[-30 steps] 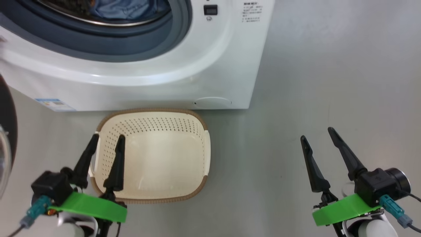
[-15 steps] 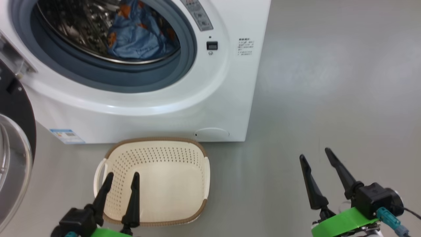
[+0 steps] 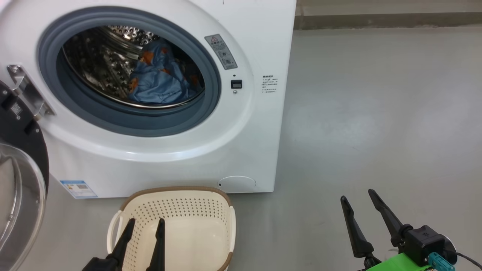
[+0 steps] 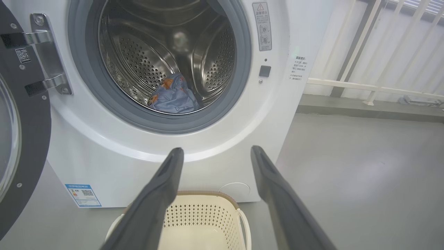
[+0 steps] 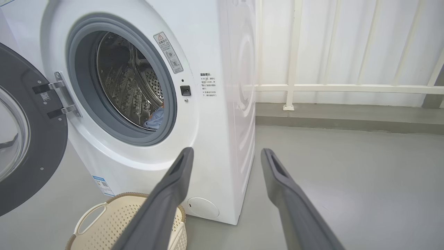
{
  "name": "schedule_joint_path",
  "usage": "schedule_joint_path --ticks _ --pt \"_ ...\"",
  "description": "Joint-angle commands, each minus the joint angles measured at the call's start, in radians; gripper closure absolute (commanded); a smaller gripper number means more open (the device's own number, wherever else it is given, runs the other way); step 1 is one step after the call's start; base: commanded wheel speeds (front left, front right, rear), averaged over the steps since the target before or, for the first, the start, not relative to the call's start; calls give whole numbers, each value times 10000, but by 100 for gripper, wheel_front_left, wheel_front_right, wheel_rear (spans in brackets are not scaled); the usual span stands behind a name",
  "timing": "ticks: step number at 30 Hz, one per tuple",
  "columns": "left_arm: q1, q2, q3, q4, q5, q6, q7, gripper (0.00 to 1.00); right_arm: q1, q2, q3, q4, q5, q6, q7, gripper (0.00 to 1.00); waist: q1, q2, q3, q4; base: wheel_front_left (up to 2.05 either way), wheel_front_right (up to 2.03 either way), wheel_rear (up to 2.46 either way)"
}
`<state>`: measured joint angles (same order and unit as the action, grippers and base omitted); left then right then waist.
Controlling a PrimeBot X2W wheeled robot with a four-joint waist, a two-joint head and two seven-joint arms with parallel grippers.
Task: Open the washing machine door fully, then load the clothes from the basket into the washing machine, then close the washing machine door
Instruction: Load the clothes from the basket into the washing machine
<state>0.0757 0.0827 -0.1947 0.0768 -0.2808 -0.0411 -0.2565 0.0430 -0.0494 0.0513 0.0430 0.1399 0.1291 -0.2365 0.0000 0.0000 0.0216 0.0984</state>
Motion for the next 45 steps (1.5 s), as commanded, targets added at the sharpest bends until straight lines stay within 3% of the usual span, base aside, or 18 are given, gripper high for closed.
schedule_joint_path --ticks 1,23,45 --pt "-133 30 384 -245 84 -53 -53 0 -165 -8 226 -250 141 16 -103 0 0 0 -49 -62 0 0 0" --pt "153 -293 611 -172 354 -322 -53 0 220 -8 68 -107 -11 16 -112 0 0 0 -783 -38 0 0 0" --pt "8 -320 576 113 648 -342 -53 0 242 -8 -53 -66 169 16 -156 0 0 0 -650 -31 0 0 0"
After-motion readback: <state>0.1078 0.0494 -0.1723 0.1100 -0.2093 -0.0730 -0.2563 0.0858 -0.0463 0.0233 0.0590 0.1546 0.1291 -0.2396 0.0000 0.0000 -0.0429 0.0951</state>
